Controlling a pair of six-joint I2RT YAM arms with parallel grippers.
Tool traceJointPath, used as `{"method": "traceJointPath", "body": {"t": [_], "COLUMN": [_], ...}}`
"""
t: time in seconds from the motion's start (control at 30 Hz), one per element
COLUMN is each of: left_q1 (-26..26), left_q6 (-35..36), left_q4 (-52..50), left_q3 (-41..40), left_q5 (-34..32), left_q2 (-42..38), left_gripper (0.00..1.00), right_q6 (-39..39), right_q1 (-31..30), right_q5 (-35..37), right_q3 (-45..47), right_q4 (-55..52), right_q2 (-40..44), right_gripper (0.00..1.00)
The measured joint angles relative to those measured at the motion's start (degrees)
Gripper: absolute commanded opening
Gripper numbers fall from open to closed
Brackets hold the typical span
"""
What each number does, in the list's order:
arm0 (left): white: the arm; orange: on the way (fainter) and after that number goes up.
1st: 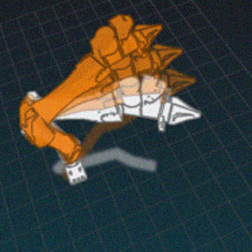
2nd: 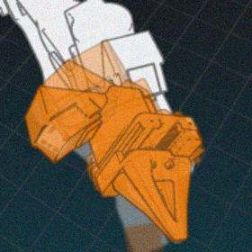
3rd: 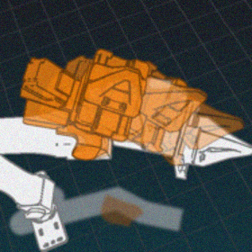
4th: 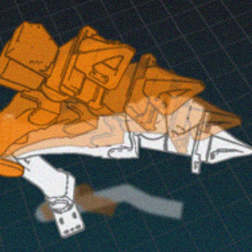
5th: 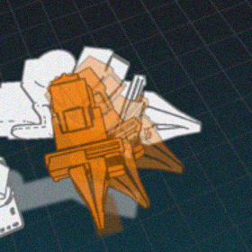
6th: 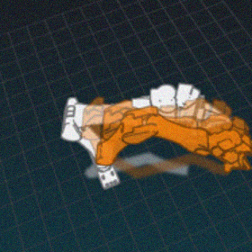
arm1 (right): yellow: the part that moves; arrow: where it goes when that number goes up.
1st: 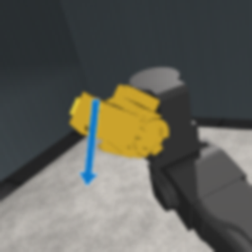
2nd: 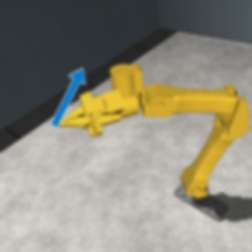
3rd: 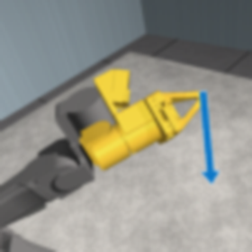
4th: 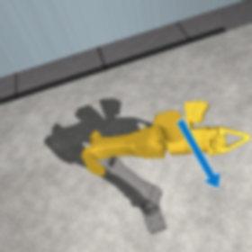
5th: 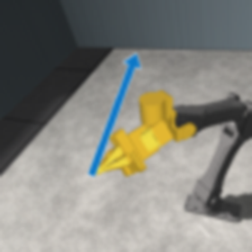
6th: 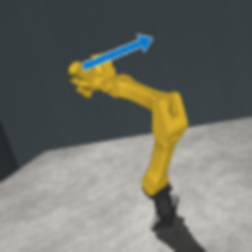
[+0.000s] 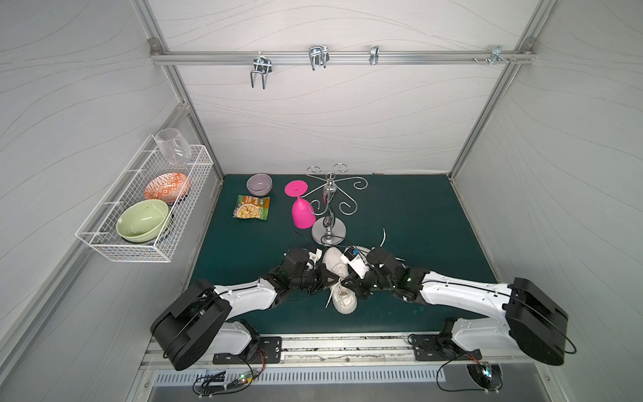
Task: Tie the shoes
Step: Tie the shoelace on the shoe.
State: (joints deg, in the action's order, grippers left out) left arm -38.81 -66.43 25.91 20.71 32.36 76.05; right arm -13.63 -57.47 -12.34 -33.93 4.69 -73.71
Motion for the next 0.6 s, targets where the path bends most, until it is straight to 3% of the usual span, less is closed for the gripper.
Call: {"method": "traceJointPath", "body": {"t": [0.6], "left_q1": [0.9], "left_q6": [-0.44], "left_q4": [-2.19], "left_q3": [-2.32], "left_q5": [-0.96], "left_q2": [-2.16], "left_gripper": [0.0], "right_q6": [-0.52], "right_q1": [0.46], "right_q5": [2.93], "right_q3": [1.99], "right_q4": [-2.16], "right_q2": [3.8], "right_gripper": [0.0]}}
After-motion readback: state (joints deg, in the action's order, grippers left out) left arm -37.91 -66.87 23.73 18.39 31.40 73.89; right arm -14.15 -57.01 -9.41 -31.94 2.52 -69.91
